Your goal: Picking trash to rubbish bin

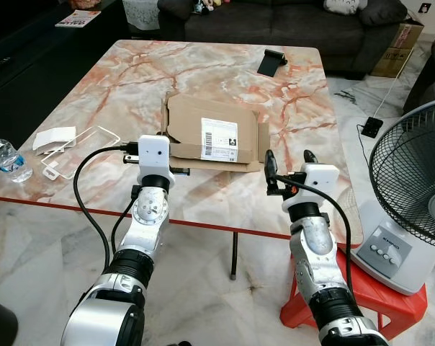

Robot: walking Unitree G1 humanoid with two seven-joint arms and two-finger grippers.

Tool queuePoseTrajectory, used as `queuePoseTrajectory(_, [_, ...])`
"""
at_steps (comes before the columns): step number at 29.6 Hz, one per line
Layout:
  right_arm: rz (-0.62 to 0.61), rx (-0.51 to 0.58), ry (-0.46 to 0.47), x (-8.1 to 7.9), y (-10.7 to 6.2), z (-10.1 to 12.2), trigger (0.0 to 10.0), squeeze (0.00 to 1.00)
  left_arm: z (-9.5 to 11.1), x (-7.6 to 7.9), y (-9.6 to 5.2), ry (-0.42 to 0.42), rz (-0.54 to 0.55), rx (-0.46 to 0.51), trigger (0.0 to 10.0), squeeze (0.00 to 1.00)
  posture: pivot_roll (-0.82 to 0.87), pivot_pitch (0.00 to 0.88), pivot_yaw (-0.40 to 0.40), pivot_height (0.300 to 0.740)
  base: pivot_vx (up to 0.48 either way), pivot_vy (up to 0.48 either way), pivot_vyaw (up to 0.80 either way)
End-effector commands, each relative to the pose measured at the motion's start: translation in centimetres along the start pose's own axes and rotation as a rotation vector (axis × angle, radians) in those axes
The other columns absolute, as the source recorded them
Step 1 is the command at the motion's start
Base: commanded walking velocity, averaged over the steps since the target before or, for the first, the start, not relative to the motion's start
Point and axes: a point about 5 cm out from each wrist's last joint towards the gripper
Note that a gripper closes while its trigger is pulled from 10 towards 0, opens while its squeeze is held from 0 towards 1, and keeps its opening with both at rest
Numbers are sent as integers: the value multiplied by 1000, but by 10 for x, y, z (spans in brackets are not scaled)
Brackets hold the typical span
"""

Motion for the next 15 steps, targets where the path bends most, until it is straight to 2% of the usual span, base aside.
queuePoseTrajectory(1, [-4,34,4,-1,3,6,10000,0,4,1,-1,29,-2,40,10000,0,-122,49,48,740,0,0,0])
queuePoseTrajectory(13, [-5,44,4,1,2,7,10000,0,6,6,-2,44,-9,59,10000,0,-130,31,49,740,0,0,0])
queuePoseTrajectory(15, [-4,44,5,1,2,7,10000,0,6,7,-2,46,-10,59,10000,0,-129,24,48,740,-242,0,0])
Point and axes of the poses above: a point about 5 cm out from each wrist's last joint towards the gripper, its own y axis pointing out of the wrist towards the gripper, its own z axis along the axis of the wrist's last joint, x = y × z, and after that the axes turned 5 degrees about y, right-handed
